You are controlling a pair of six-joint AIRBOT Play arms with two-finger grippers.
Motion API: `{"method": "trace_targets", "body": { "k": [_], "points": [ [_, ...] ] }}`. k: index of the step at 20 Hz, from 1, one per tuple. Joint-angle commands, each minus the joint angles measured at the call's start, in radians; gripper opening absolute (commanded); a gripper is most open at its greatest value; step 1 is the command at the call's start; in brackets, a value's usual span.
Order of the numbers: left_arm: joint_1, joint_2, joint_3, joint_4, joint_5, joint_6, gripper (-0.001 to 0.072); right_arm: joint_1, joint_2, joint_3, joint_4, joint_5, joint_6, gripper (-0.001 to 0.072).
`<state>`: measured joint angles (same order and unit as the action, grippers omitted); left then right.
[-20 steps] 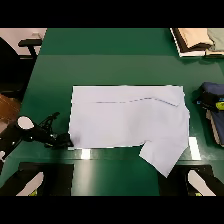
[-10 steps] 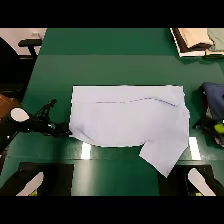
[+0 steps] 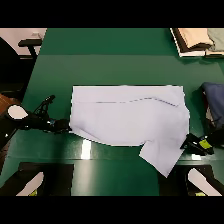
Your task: Fold the shirts.
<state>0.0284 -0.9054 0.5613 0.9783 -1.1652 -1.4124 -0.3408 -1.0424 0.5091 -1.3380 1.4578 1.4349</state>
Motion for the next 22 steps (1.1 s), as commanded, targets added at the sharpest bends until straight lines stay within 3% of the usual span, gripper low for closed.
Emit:
{"method": "trace_targets", "body": {
  "k": [1,2,5,8,11,13,18,22],
  "points": [
    [0.000,0.001,0.002,0.001,0.002,0.000,0.0030,0.101,-0.040,-0.015,0.033,-0.105,-0.003,0.0369],
    [0.000,0.001,0.002,0.004,0.002,0.013,0.0029,0.131,-0.039,-0.014,0.025,-0.105,-0.003,0.0245],
    [0.000,0.057,0.009,0.069,-0.038,-0.018,0.0027,0.176,0.017,0.018,0.006,-0.079,-0.004,0.0022],
    [0.000,0.169,0.009,0.187,-0.145,-0.079,0.0027,0.198,0.133,0.105,-0.081,0.023,-0.004,0.0016],
    [0.000,0.265,0.012,0.189,-0.275,-0.103,0.0028,0.198,0.257,0.192,-0.134,0.151,-0.004,0.0015],
    [0.000,0.274,0.037,0.188,-0.299,-0.108,0.0028,0.197,0.313,0.255,-0.132,0.146,-0.004,0.0015],
    [0.000,0.178,0.143,0.177,-0.141,-0.096,0.0027,0.198,0.158,0.450,-0.099,0.068,-0.005,0.0015],
    [0.000,-0.057,0.257,0.117,-0.006,-0.018,0.0028,0.198,-0.072,0.620,-0.039,-0.035,-0.030,0.0015]
  ]
}}
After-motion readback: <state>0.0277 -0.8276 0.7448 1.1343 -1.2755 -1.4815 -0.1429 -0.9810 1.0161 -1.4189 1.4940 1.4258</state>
